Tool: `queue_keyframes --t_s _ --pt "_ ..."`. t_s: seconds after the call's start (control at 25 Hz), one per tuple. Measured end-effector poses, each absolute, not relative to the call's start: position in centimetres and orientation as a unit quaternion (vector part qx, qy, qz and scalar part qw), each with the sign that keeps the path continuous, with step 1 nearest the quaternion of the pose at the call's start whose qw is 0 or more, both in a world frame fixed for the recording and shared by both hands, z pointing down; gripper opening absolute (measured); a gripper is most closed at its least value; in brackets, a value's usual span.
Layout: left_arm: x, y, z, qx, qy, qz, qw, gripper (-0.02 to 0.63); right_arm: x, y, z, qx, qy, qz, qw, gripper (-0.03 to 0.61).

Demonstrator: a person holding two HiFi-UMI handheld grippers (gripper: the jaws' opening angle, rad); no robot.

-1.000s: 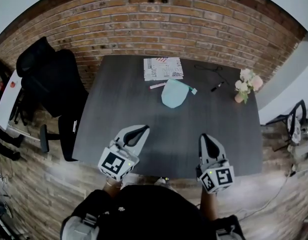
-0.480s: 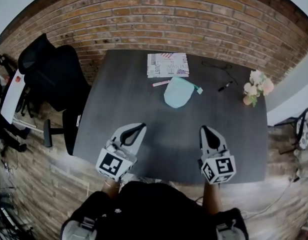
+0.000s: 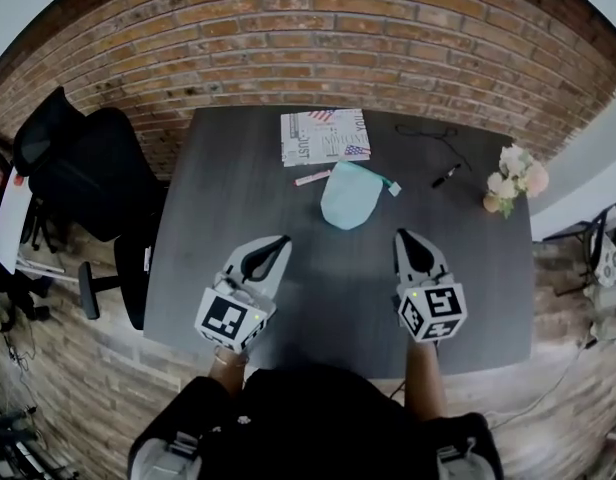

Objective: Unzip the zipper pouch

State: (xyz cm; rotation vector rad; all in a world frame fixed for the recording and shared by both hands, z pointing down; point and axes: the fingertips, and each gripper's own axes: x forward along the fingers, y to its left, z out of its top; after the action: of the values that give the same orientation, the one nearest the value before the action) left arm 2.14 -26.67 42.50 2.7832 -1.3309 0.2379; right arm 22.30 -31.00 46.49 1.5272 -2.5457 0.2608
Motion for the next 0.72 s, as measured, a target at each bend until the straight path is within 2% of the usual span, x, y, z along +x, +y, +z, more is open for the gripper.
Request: queue_keyframes --t_s 0.44,0.72 --pt "0.1 -31.6 46.6 0.897 -0.428 0.079 0.071 0.003 21.6 -39.2 53.4 0.53 -0.825 0.15 0.125 0.031" --pt "-1.4 -33.8 49.2 0.895 -0.432 0.071 0.082 0.003 21.8 -43.0 59.6 0.537 -0.798 0.233 0.143 0.041"
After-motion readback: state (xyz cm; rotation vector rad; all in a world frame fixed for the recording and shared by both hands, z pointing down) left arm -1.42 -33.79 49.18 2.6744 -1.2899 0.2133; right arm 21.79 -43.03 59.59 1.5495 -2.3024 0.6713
